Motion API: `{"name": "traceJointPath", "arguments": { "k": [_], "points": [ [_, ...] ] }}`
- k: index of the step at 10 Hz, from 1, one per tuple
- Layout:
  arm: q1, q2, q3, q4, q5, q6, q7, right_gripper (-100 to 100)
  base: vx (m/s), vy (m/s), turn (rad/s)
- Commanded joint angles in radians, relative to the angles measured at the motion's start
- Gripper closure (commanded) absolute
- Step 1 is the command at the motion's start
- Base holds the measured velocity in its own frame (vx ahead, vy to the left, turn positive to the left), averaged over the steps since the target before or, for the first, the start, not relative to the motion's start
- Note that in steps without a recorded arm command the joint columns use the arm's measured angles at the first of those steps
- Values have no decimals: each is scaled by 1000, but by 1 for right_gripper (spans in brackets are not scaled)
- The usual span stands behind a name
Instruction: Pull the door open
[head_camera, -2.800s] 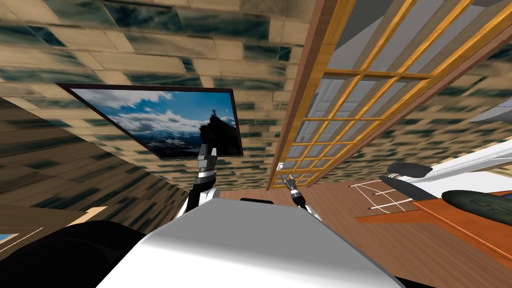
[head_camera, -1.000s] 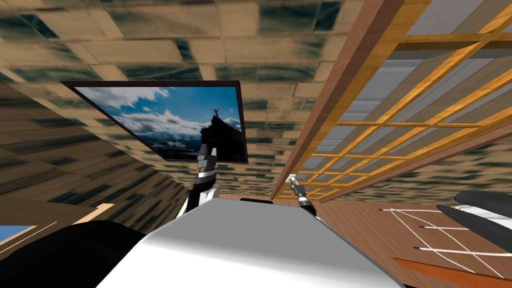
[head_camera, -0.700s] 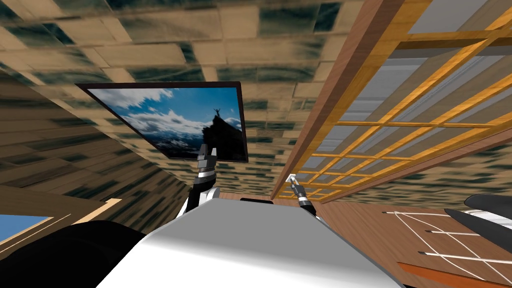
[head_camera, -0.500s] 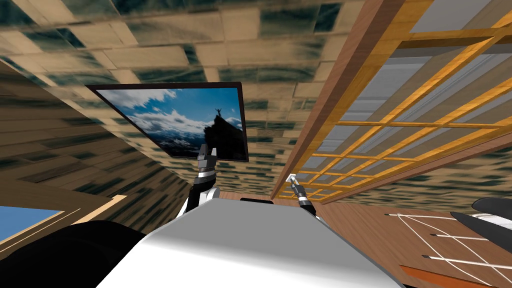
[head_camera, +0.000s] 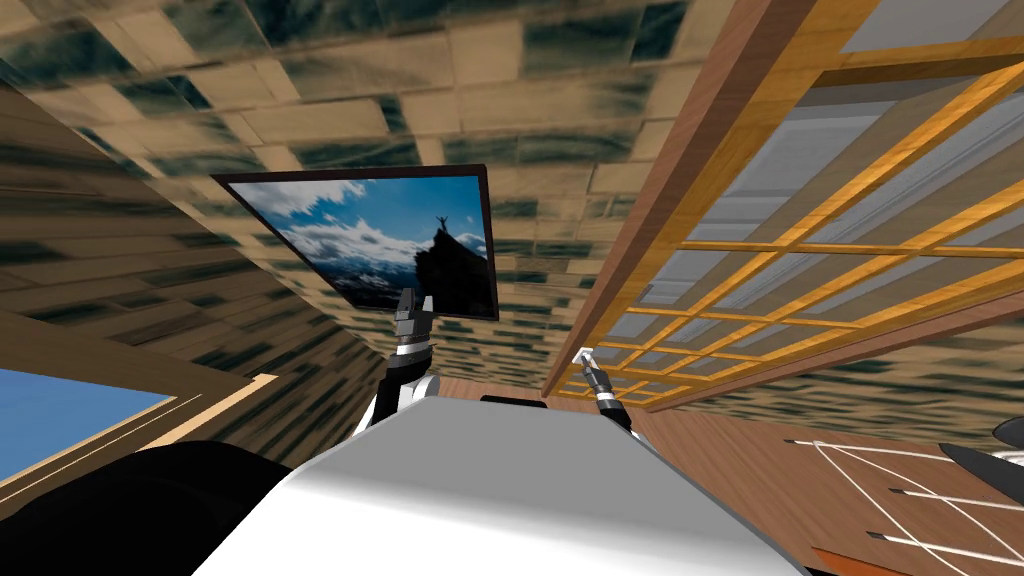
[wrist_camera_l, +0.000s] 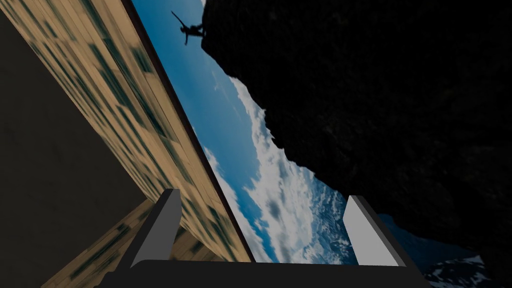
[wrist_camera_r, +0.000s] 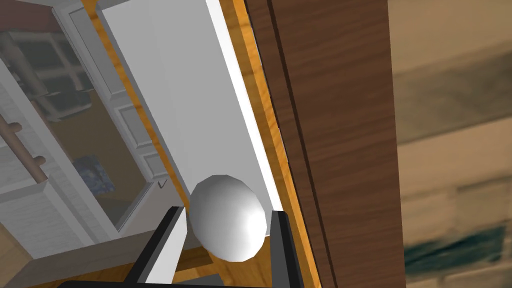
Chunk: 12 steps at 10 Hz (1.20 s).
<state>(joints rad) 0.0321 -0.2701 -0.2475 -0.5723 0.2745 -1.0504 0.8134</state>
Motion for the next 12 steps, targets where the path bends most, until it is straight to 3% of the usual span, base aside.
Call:
{"name": "traceJointPath", "arguments": {
  "k": [1, 12],
  "points": [
    [2, 0, 5, -8, -20, 6, -50, 100, -59, -32, 102],
    [-1, 1, 33, -17, -119, 25, -320, 100, -43, -24, 68]
  ]
}}
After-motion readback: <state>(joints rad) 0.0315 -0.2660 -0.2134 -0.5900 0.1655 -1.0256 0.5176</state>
